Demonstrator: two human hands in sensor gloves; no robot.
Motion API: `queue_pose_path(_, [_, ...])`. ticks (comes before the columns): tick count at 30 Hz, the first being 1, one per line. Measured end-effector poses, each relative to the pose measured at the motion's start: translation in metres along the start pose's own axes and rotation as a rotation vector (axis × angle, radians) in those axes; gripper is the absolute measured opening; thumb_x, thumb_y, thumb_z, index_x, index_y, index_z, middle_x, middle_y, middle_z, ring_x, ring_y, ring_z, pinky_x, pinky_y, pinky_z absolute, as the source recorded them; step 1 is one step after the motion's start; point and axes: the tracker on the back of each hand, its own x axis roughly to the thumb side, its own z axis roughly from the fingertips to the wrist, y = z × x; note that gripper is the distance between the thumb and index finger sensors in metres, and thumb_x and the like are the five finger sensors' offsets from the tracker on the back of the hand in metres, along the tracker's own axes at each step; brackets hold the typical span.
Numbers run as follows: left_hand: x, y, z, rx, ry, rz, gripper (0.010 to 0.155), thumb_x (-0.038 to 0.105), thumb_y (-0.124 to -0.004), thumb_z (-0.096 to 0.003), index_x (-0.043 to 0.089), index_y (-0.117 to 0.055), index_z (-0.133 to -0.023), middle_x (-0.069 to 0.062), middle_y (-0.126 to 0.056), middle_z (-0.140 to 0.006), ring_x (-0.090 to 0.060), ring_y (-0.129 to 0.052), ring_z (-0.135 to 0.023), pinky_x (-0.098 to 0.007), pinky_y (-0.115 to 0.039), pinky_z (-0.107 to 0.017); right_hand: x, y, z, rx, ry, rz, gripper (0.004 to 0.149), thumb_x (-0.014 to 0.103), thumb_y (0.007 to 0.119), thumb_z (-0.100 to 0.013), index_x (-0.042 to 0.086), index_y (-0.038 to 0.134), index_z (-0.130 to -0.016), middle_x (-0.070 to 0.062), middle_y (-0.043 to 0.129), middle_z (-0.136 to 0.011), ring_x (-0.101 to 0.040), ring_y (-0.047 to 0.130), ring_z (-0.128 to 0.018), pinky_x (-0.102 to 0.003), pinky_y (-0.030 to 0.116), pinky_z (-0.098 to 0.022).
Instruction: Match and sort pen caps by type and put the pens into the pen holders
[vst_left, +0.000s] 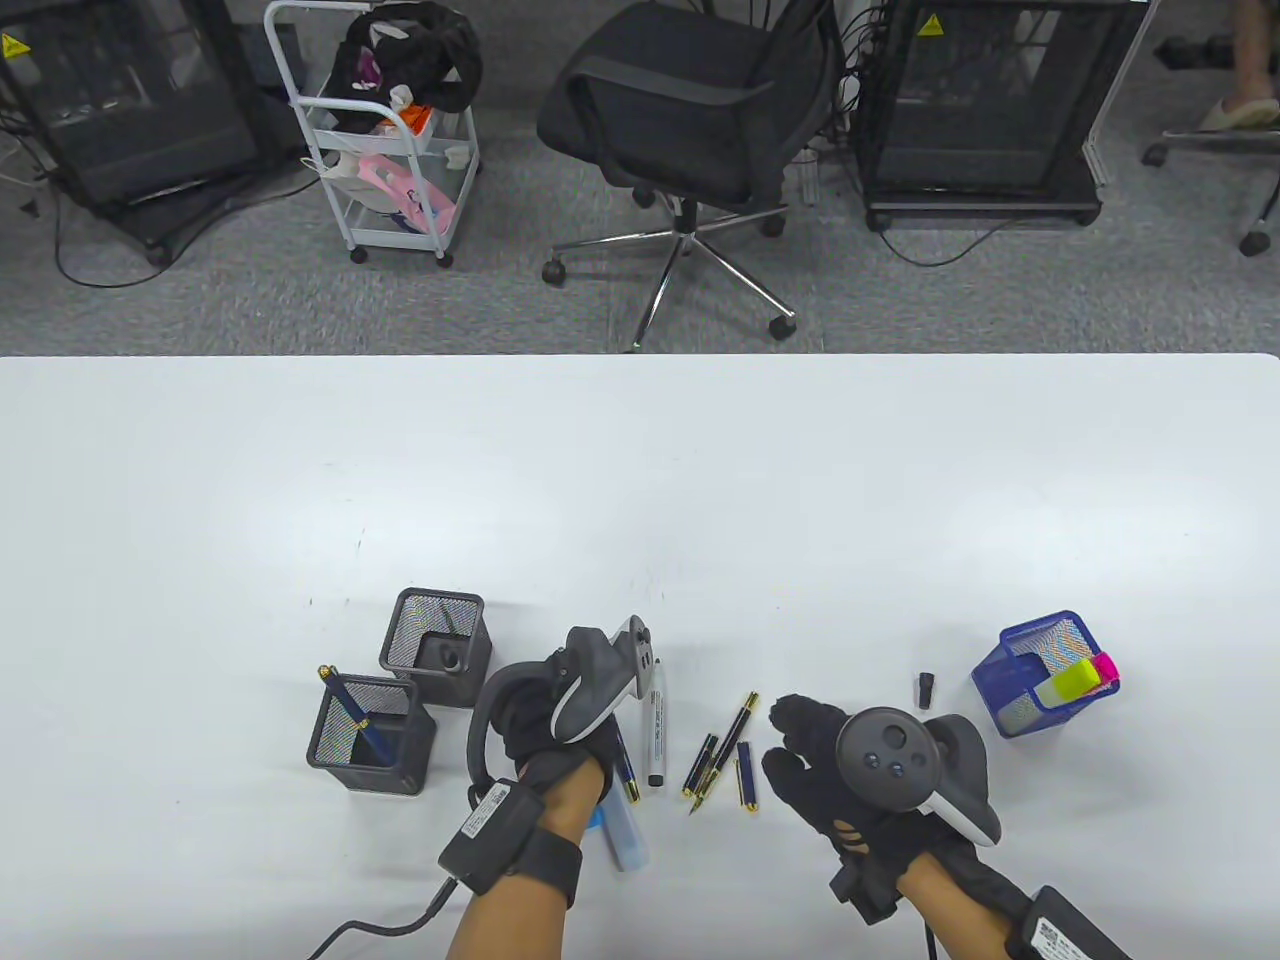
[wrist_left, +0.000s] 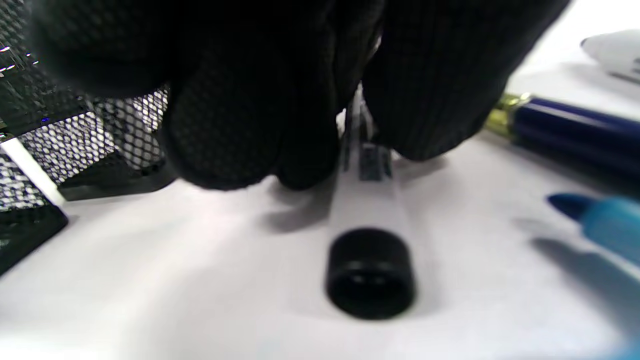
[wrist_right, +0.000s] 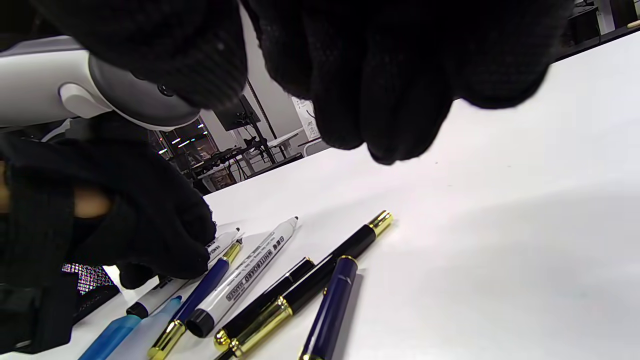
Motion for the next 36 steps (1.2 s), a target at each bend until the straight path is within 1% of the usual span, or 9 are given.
queue_pose_path(3, [-0.002, 0.001, -0.003, -0.016, 0.006, 0.015, 0.06, 0.034, -0.098, -0.0415, 0.002, -0.086, -0.09, -0.02, -0.106, -0.071, -0.028, -0.111, -0.043, -0.058, -0.087, -0.04, 0.0, 0.0, -0.001, 0.001, 0.003, 0.004, 0.059, 0.045, 0.089, -0.043, 0.008, 0.077, -0.087, -0.019, 0.096, -0.075, -0.036, 0.105, -0.058, -0.05, 0.088, -0.045])
queue_pose_path(7, [-0.002, 0.017, 0.007, 0.048, -0.022, 0.083, 0.062, 0.033, -0.095, -0.0416, 0.001, -0.083, -0.093, -0.023, -0.105, -0.073, -0.029, -0.107, -0.043, -0.06, -0.085, -0.04, 0.0, 0.001, 0.0, 0.007, 0.008, 0.009, 0.059, 0.044, 0.09, -0.042, 0.008, 0.076, -0.087, -0.019, 0.096, -0.075, -0.036, 0.105, -0.058, -0.05, 0.088, -0.045])
queue_pose_path(13, [-0.01, 0.059, 0.044, 0.222, -0.208, 0.259, 0.063, 0.032, -0.09, -0.0409, 0.001, -0.08, -0.094, -0.023, -0.103, -0.072, -0.03, -0.103, -0.042, -0.063, -0.083, -0.042, 0.002, 0.001, 0.0, 0.009, 0.006, 0.014, 0.059, 0.044, 0.09, -0.042, 0.008, 0.076, -0.087, -0.019, 0.096, -0.075, -0.036, 0.105, -0.058, -0.05, 0.088, -0.045])
queue_pose_path(18, [-0.028, 0.077, 0.074, 0.353, -0.359, 0.362, 0.06, 0.033, -0.085, -0.0422, 0.002, -0.08, -0.093, -0.02, -0.103, -0.068, -0.029, -0.1, -0.04, -0.063, -0.082, -0.042, 0.004, 0.001, 0.001, 0.006, 0.001, 0.015, 0.059, 0.044, 0.09, -0.042, 0.009, 0.076, -0.087, -0.019, 0.096, -0.075, -0.036, 0.105, -0.058, -0.05, 0.088, -0.045])
queue_pose_path(21, [-0.036, 0.077, 0.087, 0.404, -0.4, 0.399, 0.058, 0.035, -0.078, -0.0444, 0.002, -0.079, -0.092, -0.017, -0.103, -0.064, -0.028, -0.1, -0.038, -0.061, -0.082, -0.041, 0.004, 0.002, 0.001, 0.007, 0.002, 0.017, 0.059, 0.045, 0.09, -0.042, 0.009, 0.076, -0.087, -0.019, 0.096, -0.075, -0.036, 0.105, -0.058, -0.05, 0.088, -0.045])
queue_pose_path(23, [-0.04, 0.073, 0.096, 0.444, -0.471, 0.414, 0.058, 0.036, -0.076, -0.0451, 0.002, -0.079, -0.092, -0.015, -0.103, -0.064, -0.027, -0.1, -0.038, -0.061, -0.082, -0.042, 0.004, 0.001, 0.001, 0.004, 0.004, 0.014, 0.059, 0.044, 0.09, -0.042, 0.009, 0.077, -0.087, -0.019, 0.096, -0.075, -0.036, 0.105, -0.058, -0.05, 0.088, -0.045])
queue_pose_path(26, [-0.043, 0.062, 0.109, 0.495, -0.524, 0.423, 0.058, 0.037, -0.075, -0.0457, 0.004, -0.079, -0.092, -0.013, -0.103, -0.063, -0.026, -0.101, -0.039, -0.06, -0.083, -0.042, 0.003, -0.001, 0.001, -0.001, 0.006, 0.01, 0.059, 0.044, 0.09, -0.042, 0.009, 0.077, -0.087, -0.019, 0.096, -0.075, -0.036, 0.105, -0.058, -0.05, 0.088, -0.045])
queue_pose_path(30, [-0.043, 0.045, 0.116, 0.529, -0.574, 0.455, 0.057, 0.037, -0.073, -0.0469, 0.005, -0.077, -0.094, -0.013, -0.102, -0.066, -0.026, -0.101, -0.043, -0.06, -0.082, -0.044, -0.001, -0.004, 0.0, -0.006, 0.017, 0.01, 0.059, 0.044, 0.09, -0.042, 0.009, 0.076, -0.087, -0.019, 0.096, -0.075, -0.036, 0.105, -0.058, -0.05, 0.088, -0.045])
queue_pose_path(36, [-0.045, 0.027, 0.118, 0.484, -0.603, 0.47, 0.057, 0.037, -0.074, -0.0472, 0.006, -0.077, -0.094, -0.013, -0.101, -0.068, -0.027, -0.101, -0.045, -0.061, -0.081, -0.046, -0.006, -0.014, -0.002, -0.049, 0.038, 0.058, 0.058, 0.043, 0.091, -0.042, 0.008, 0.076, -0.087, -0.02, 0.096, -0.075, -0.036, 0.105, -0.058, -0.05, 0.088, -0.045])
